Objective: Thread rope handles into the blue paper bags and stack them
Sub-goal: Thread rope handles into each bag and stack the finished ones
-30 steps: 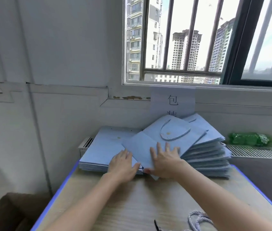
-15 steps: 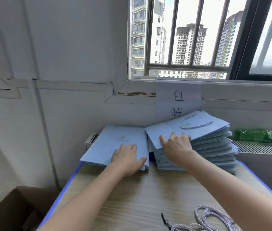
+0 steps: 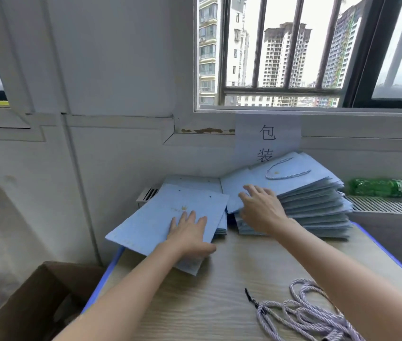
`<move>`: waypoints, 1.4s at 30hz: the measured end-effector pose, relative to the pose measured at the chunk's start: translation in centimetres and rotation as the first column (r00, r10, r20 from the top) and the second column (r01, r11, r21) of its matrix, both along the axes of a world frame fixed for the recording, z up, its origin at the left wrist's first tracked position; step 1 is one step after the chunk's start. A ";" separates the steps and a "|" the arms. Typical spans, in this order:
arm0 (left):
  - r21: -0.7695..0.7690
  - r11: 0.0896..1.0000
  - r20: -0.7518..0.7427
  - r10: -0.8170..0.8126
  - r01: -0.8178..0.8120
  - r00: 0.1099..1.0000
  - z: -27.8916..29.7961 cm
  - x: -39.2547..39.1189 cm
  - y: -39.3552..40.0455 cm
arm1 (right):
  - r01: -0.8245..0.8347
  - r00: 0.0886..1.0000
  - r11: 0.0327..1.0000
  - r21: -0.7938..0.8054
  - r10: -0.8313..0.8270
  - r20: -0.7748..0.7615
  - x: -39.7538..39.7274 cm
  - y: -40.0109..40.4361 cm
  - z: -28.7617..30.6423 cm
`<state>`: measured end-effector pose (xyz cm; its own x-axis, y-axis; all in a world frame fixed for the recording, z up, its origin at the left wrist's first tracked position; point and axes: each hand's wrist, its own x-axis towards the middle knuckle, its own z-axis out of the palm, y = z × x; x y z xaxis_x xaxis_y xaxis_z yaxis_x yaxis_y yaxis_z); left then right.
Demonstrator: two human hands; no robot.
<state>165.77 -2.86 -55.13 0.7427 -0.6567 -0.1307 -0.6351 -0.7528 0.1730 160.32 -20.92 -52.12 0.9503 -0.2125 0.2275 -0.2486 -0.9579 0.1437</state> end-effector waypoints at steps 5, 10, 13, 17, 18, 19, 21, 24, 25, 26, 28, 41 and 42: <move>0.007 0.997 -0.061 -0.076 0.077 0.995 0.2 -2.3 4.7 | -0.014 0.950 0.943 0.334 0.117 -0.290 -5.0 2.9 0.5; 0.056 0.988 -0.102 -0.138 0.144 0.985 0.4 -5.2 8.2 | 0.096 0.764 0.914 0.395 0.187 -0.617 -9.0 5.5 -0.2; -0.131 0.991 -0.066 -0.028 0.019 0.997 0.0 -6.1 8.3 | 0.057 0.840 0.908 0.415 0.181 -0.511 -10.1 5.8 -0.9; -0.201 0.968 0.148 0.182 -0.150 0.972 -1.9 -7.5 6.0 | 0.098 0.959 0.955 0.279 -0.016 -0.282 -9.5 4.1 -2.7; -0.140 0.980 0.175 0.161 -0.138 0.971 -2.7 -7.8 5.4 | 0.137 0.971 0.949 0.285 -0.072 -0.226 -9.1 3.4 -3.2; -0.095 0.989 0.169 0.130 -0.115 0.977 -3.4 -8.1 4.9 | 0.173 0.976 0.934 0.313 -0.121 -0.178 -8.8 2.7 -3.6; -0.078 0.996 0.116 0.052 -0.043 0.992 -4.0 -8.7 4.2 | 0.222 0.975 0.902 0.370 -0.205 -0.087 -8.1 1.6 -4.5; -0.103 0.981 0.040 -0.162 0.166 0.986 -3.9 -9.4 4.3 | 0.206 0.964 0.900 0.385 -0.255 0.079 -7.4 0.7 -6.0; -0.112 0.967 0.005 -0.230 0.230 0.973 -3.6 -9.5 4.5 | 0.172 0.965 0.900 0.401 -0.236 0.117 -7.3 0.6 -6.1; -0.129 0.952 -0.031 -0.282 0.276 0.959 -3.2 -9.3 4.8 | 0.122 0.969 0.888 0.443 -0.204 0.141 -7.3 0.5 -6.0; -0.188 0.933 -0.094 -0.328 0.306 0.940 -2.7 -8.1 4.9 | 0.009 0.973 0.826 0.563 -0.138 0.186 -7.6 0.6 -5.6; -0.308 0.926 0.212 -0.155 0.216 0.965 -3.5 -6.3 4.6 | -0.311 0.945 0.710 0.632 0.304 0.124 -9.6 4.6 -3.8; -0.274 0.948 0.217 -0.104 0.163 0.971 -3.2 -6.9 4.5 | -0.310 0.940 0.731 0.607 0.333 0.079 -9.7 4.9 -3.7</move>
<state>158.82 1.64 -58.36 0.6370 -0.7393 0.2185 -0.7698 -0.5953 0.2302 150.58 -16.05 -55.82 0.9918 0.0253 0.1255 0.0839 -0.8689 -0.4878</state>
